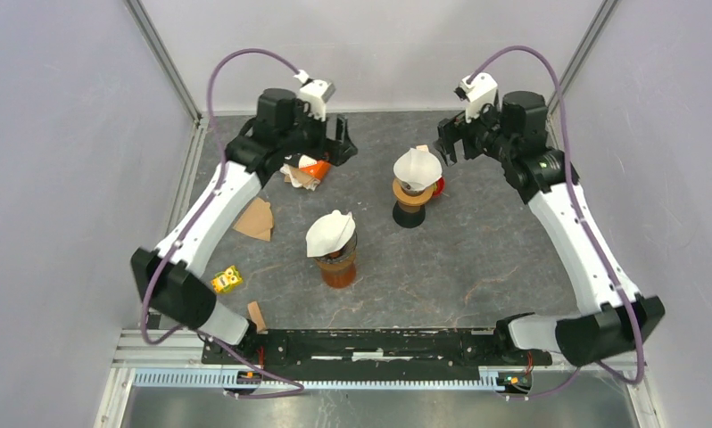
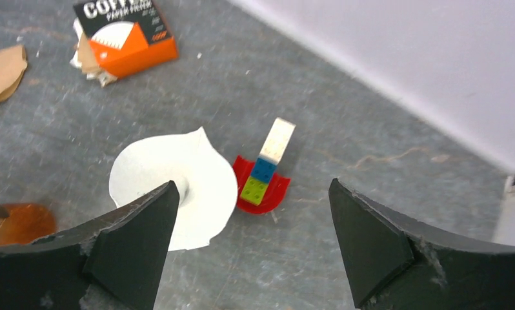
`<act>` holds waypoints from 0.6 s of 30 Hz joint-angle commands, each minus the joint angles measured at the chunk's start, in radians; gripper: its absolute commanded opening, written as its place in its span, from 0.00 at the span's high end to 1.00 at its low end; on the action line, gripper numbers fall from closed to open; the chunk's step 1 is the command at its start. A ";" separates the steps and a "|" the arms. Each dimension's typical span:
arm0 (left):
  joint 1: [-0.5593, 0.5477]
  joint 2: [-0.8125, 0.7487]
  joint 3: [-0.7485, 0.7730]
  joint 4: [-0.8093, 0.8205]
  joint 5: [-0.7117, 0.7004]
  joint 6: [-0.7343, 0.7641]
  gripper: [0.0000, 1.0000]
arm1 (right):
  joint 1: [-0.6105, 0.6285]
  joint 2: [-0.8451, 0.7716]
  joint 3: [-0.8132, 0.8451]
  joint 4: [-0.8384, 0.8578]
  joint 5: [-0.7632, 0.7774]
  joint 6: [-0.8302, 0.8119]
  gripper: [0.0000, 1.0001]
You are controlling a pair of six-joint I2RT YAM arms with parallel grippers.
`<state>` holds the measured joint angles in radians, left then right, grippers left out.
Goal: Place the coffee filter in the dripper
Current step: Reset both arms
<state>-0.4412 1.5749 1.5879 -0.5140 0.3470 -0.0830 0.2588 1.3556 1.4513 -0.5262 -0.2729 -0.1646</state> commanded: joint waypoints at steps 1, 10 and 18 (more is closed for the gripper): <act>0.036 -0.205 -0.150 0.184 -0.156 0.081 0.00 | -0.006 -0.103 -0.049 0.152 0.118 -0.041 0.04; 0.169 -0.403 -0.287 0.209 -0.217 0.110 0.00 | -0.006 -0.191 -0.112 0.242 0.160 -0.092 0.02; 0.179 -0.487 -0.295 0.139 -0.265 0.146 0.00 | -0.006 -0.239 -0.164 0.254 0.113 -0.121 0.02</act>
<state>-0.2695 1.1358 1.2873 -0.3676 0.1177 0.0105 0.2569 1.1515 1.2976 -0.3275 -0.1394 -0.2596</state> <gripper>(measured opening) 0.993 0.979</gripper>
